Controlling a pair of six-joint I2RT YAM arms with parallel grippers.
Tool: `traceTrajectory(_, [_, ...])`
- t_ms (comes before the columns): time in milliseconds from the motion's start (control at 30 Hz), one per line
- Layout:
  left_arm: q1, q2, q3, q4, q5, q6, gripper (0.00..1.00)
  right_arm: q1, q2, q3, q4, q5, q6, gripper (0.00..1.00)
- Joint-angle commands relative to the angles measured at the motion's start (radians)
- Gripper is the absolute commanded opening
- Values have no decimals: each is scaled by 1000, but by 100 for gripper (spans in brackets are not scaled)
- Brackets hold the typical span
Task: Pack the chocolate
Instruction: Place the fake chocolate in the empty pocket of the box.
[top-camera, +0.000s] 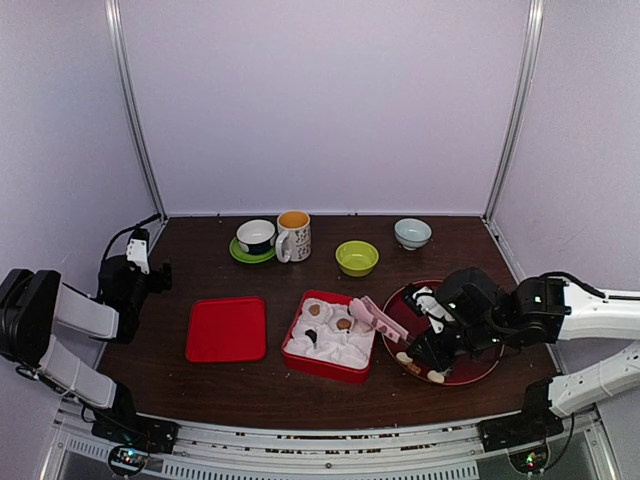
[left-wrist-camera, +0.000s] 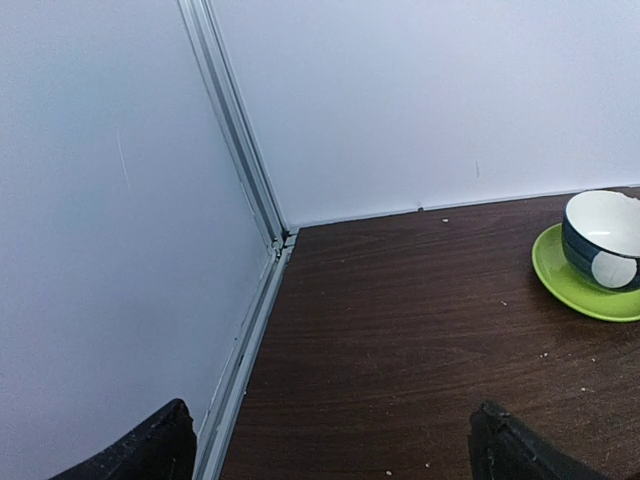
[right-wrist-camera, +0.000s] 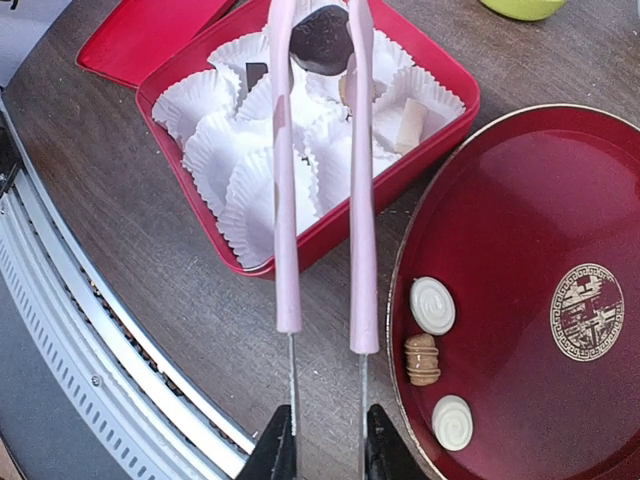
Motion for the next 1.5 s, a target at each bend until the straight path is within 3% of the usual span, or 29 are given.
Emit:
traceTrajectory(0, [10, 6, 12, 58, 8, -4, 98, 24, 50, 57, 71, -4, -22, 21])
traceTrajectory(1467, [9, 6, 11, 58, 9, -4, 98, 39, 366, 142, 113, -4, -56, 22])
